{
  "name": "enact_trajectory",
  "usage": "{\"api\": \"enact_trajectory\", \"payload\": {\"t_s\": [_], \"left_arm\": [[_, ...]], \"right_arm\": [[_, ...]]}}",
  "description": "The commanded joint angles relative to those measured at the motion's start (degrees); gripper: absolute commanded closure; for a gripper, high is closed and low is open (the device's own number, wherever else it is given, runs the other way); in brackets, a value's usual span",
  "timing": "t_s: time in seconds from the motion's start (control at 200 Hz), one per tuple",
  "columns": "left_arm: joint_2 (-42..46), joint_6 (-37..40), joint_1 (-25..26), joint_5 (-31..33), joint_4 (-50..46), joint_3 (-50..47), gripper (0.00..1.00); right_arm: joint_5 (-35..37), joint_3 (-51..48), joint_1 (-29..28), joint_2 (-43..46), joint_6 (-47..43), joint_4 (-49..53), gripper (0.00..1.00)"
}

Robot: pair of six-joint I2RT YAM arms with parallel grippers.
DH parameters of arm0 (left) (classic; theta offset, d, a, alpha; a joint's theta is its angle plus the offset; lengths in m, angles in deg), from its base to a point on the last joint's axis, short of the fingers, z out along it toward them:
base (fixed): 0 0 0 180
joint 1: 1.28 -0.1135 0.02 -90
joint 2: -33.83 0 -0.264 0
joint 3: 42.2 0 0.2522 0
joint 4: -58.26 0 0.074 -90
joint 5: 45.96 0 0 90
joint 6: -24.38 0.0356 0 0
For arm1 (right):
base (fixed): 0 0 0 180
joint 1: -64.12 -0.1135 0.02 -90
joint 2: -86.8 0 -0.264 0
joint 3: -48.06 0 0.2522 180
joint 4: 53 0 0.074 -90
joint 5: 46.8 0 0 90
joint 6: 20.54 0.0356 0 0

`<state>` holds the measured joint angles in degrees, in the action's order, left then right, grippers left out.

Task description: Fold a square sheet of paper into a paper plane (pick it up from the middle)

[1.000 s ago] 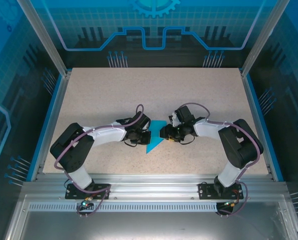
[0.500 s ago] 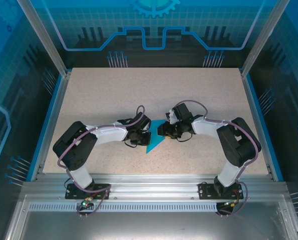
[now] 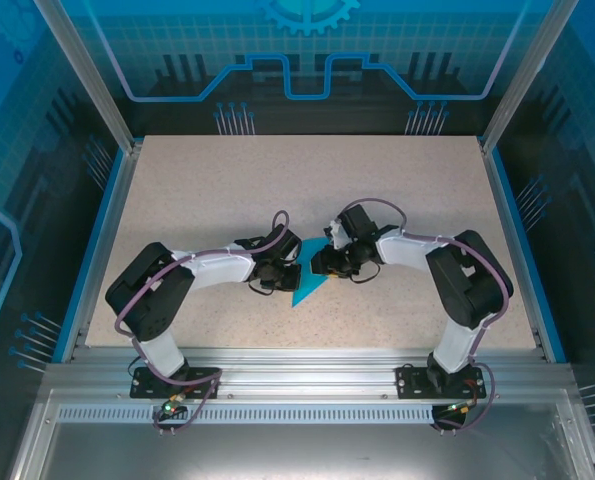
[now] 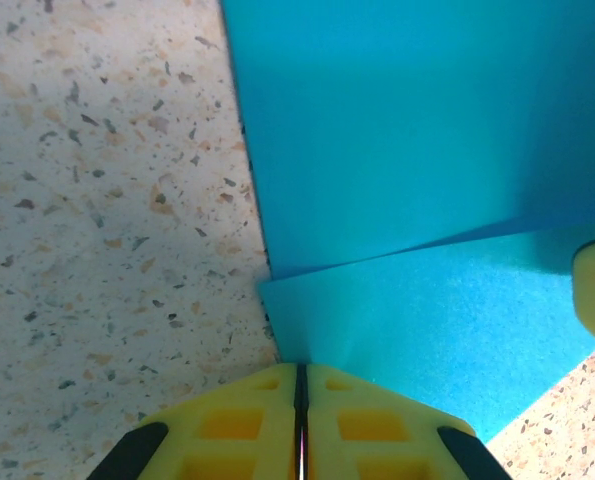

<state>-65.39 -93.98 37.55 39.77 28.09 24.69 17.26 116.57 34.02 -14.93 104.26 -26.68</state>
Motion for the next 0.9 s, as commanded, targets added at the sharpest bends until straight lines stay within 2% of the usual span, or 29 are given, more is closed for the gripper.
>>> {"api": "enact_trajectory", "payload": {"t_s": [0.0,0.26,0.38,0.455,0.655,0.895], "left_arm": [[0.71,0.59,-0.37,-0.75,0.24,1.19,0.89],[3.40,0.59,-0.26,-0.60,0.08,0.34,0.86],[6.59,0.57,-0.10,0.12,0.09,-1.35,0.78],[8.89,0.34,0.34,0.23,1.37,-3.29,0.70],[11.68,1.32,4.09,2.79,2.43,-6.17,0.55],[7.69,3.21,10.11,9.19,0.87,-3.75,0.52]], "right_arm": [[0.59,2.34,-1.42,-1.37,-2.32,3.63,0.65],[3.64,4.53,-2.56,-2.25,-2.68,6.84,0.77],[5.06,5.82,-2.99,-2.56,-2.42,8.93,0.83],[5.46,6.81,-3.19,-2.56,-2.29,10.32,0.86],[5.11,7.52,-3.43,-1.68,-1.15,11.34,0.86],[3.53,9.19,-3.46,-1.85,-0.62,12.62,0.86]]}}
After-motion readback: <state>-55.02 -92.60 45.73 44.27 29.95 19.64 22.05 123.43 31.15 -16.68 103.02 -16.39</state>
